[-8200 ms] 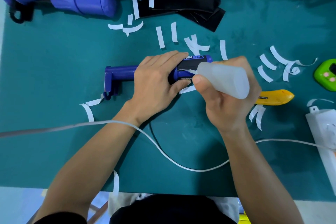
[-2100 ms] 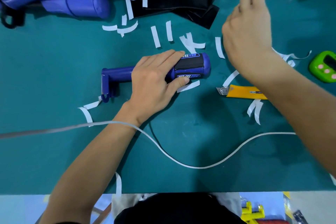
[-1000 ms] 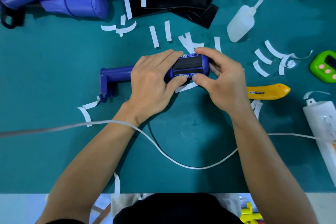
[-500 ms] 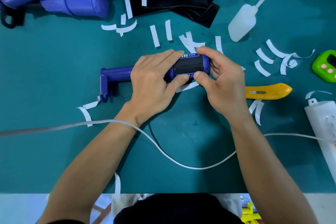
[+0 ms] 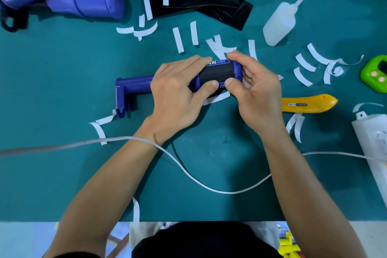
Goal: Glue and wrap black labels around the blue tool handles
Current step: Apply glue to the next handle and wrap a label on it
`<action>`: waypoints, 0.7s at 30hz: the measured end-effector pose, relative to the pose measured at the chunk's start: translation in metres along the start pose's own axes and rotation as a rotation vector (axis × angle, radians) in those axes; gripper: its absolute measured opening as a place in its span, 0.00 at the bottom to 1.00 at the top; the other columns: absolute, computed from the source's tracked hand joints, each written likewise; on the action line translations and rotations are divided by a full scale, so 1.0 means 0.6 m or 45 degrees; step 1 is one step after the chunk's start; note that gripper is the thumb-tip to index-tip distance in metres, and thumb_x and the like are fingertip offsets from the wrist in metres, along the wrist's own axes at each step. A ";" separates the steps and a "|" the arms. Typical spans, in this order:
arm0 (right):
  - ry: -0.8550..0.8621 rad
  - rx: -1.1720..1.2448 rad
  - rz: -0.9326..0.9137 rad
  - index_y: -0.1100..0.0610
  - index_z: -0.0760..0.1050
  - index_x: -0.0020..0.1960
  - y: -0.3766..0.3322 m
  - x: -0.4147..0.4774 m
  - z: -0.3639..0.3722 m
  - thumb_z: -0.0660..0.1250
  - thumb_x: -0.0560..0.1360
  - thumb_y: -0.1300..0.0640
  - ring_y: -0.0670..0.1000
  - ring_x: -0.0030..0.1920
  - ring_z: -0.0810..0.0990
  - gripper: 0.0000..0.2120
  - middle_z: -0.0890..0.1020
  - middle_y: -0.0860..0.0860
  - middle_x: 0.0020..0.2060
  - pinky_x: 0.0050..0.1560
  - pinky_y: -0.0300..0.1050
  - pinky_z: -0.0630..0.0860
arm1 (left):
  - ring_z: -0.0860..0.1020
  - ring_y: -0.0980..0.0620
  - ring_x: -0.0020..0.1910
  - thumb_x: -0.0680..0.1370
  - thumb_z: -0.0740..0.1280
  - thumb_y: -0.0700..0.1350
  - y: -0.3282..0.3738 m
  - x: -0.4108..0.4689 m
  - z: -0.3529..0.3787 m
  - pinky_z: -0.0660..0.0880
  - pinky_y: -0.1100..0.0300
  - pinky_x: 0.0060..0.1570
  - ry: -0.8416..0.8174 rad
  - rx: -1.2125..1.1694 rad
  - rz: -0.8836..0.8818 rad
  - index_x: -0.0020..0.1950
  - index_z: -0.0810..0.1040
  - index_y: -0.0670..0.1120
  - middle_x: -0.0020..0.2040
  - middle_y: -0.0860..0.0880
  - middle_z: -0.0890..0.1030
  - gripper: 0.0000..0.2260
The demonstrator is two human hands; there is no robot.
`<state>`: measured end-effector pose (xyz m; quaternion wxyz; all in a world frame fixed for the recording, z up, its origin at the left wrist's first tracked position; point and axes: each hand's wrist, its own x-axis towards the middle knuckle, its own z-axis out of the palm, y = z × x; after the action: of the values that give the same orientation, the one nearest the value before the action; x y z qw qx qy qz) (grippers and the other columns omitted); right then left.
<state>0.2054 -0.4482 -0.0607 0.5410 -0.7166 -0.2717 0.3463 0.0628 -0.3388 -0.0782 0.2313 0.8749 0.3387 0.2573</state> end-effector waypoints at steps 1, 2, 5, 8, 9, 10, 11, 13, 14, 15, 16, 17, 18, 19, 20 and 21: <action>0.005 0.008 0.004 0.55 0.78 0.68 -0.001 0.000 0.001 0.67 0.76 0.69 0.48 0.68 0.79 0.23 0.82 0.51 0.66 0.71 0.52 0.75 | 0.82 0.50 0.59 0.76 0.76 0.53 0.001 0.000 0.000 0.67 0.61 0.60 0.007 -0.006 -0.008 0.63 0.86 0.47 0.61 0.51 0.86 0.18; 0.009 0.019 0.009 0.55 0.78 0.68 -0.001 -0.001 0.002 0.67 0.76 0.70 0.48 0.68 0.79 0.23 0.81 0.52 0.66 0.71 0.51 0.76 | 0.81 0.51 0.58 0.76 0.76 0.53 0.001 0.000 -0.001 0.67 0.61 0.60 0.013 -0.012 -0.015 0.63 0.86 0.47 0.61 0.51 0.86 0.18; 0.022 0.040 0.017 0.55 0.79 0.67 -0.003 -0.002 0.004 0.66 0.76 0.70 0.47 0.67 0.80 0.22 0.81 0.52 0.66 0.71 0.50 0.76 | 0.81 0.51 0.58 0.75 0.76 0.53 0.003 0.001 -0.001 0.66 0.62 0.60 0.012 -0.022 -0.024 0.63 0.86 0.48 0.60 0.51 0.86 0.18; 0.045 0.063 0.020 0.52 0.79 0.65 -0.004 -0.002 0.007 0.66 0.76 0.69 0.46 0.66 0.81 0.21 0.82 0.51 0.66 0.70 0.48 0.76 | 0.82 0.51 0.58 0.75 0.76 0.53 0.004 0.001 -0.002 0.66 0.62 0.60 0.004 -0.028 -0.036 0.63 0.86 0.48 0.60 0.52 0.86 0.18; 0.056 0.072 0.018 0.51 0.79 0.64 -0.004 -0.003 0.008 0.66 0.76 0.69 0.46 0.65 0.81 0.21 0.82 0.51 0.65 0.69 0.47 0.77 | 0.82 0.51 0.58 0.76 0.76 0.53 0.004 0.000 -0.002 0.66 0.62 0.60 0.002 -0.031 -0.038 0.63 0.86 0.49 0.60 0.52 0.86 0.18; 0.070 0.081 0.014 0.50 0.79 0.63 -0.005 -0.004 0.010 0.66 0.76 0.69 0.46 0.65 0.81 0.21 0.82 0.51 0.65 0.69 0.46 0.77 | 0.82 0.51 0.58 0.76 0.75 0.53 0.005 0.000 -0.002 0.66 0.63 0.60 0.001 -0.033 -0.038 0.63 0.86 0.49 0.60 0.53 0.86 0.18; 0.084 0.091 0.013 0.50 0.79 0.63 -0.005 -0.005 0.011 0.66 0.76 0.69 0.46 0.64 0.82 0.20 0.82 0.51 0.65 0.68 0.45 0.77 | 0.82 0.51 0.58 0.76 0.75 0.53 0.005 0.000 -0.002 0.66 0.63 0.60 0.001 -0.035 -0.035 0.63 0.86 0.48 0.60 0.53 0.86 0.17; 0.109 0.111 0.010 0.50 0.80 0.62 -0.005 -0.006 0.014 0.65 0.76 0.69 0.45 0.64 0.82 0.20 0.82 0.51 0.65 0.67 0.43 0.78 | 0.82 0.51 0.58 0.76 0.75 0.53 0.005 -0.001 -0.003 0.66 0.63 0.60 0.003 -0.038 -0.029 0.63 0.86 0.48 0.60 0.53 0.86 0.17; 0.120 0.116 0.011 0.51 0.80 0.62 -0.005 -0.006 0.015 0.65 0.77 0.69 0.46 0.64 0.82 0.20 0.83 0.52 0.65 0.66 0.43 0.78 | 0.82 0.51 0.58 0.76 0.75 0.53 0.006 -0.001 -0.002 0.66 0.63 0.60 0.004 -0.039 -0.029 0.63 0.86 0.48 0.60 0.53 0.86 0.18; 0.130 0.123 0.013 0.51 0.80 0.62 -0.004 -0.007 0.016 0.65 0.77 0.69 0.46 0.65 0.82 0.20 0.83 0.52 0.64 0.67 0.44 0.78 | 0.82 0.51 0.58 0.76 0.75 0.53 0.006 -0.002 -0.002 0.66 0.63 0.60 0.003 -0.039 -0.029 0.63 0.86 0.48 0.60 0.53 0.85 0.18; 0.139 0.128 0.014 0.51 0.80 0.62 -0.004 -0.007 0.017 0.65 0.77 0.69 0.46 0.65 0.82 0.19 0.83 0.52 0.65 0.67 0.45 0.78 | 0.82 0.51 0.58 0.76 0.75 0.53 0.006 -0.003 -0.002 0.66 0.63 0.60 0.002 -0.039 -0.029 0.63 0.86 0.48 0.60 0.53 0.85 0.18; 0.148 0.130 0.014 0.51 0.80 0.62 -0.003 -0.007 0.018 0.65 0.77 0.69 0.46 0.65 0.82 0.19 0.83 0.52 0.64 0.67 0.44 0.78 | 0.82 0.51 0.58 0.75 0.75 0.53 0.006 -0.003 -0.001 0.66 0.63 0.61 0.001 -0.040 -0.028 0.63 0.85 0.48 0.61 0.53 0.85 0.18; 0.157 0.126 0.010 0.51 0.81 0.62 -0.003 -0.007 0.019 0.65 0.77 0.68 0.46 0.65 0.82 0.19 0.83 0.52 0.64 0.66 0.43 0.78 | 0.82 0.51 0.58 0.75 0.75 0.53 0.006 -0.003 -0.001 0.66 0.62 0.61 0.000 -0.041 -0.026 0.63 0.85 0.48 0.61 0.53 0.85 0.18; 0.166 0.118 0.006 0.51 0.81 0.61 -0.003 -0.008 0.020 0.65 0.77 0.68 0.45 0.65 0.82 0.19 0.83 0.51 0.64 0.66 0.42 0.78 | 0.82 0.51 0.58 0.75 0.75 0.53 0.006 -0.004 -0.001 0.67 0.62 0.60 -0.001 -0.041 -0.023 0.63 0.85 0.48 0.61 0.53 0.85 0.18; 0.175 0.110 0.003 0.50 0.81 0.61 -0.003 -0.008 0.022 0.65 0.77 0.68 0.45 0.64 0.82 0.19 0.83 0.50 0.64 0.65 0.41 0.78 | 0.82 0.51 0.58 0.76 0.75 0.53 0.006 -0.003 -0.001 0.67 0.61 0.60 -0.003 -0.040 -0.020 0.63 0.85 0.48 0.61 0.53 0.85 0.18; 0.186 0.108 0.004 0.50 0.81 0.61 -0.003 -0.008 0.023 0.64 0.77 0.67 0.44 0.64 0.82 0.19 0.83 0.50 0.63 0.65 0.40 0.77 | 0.82 0.51 0.58 0.76 0.75 0.53 0.005 -0.003 -0.001 0.67 0.60 0.60 -0.005 -0.039 -0.020 0.63 0.85 0.48 0.61 0.53 0.85 0.18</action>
<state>0.1919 -0.4433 -0.0604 0.5889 -0.7167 -0.2156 0.3050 0.0628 -0.3419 -0.0763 0.2473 0.8691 0.3413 0.2589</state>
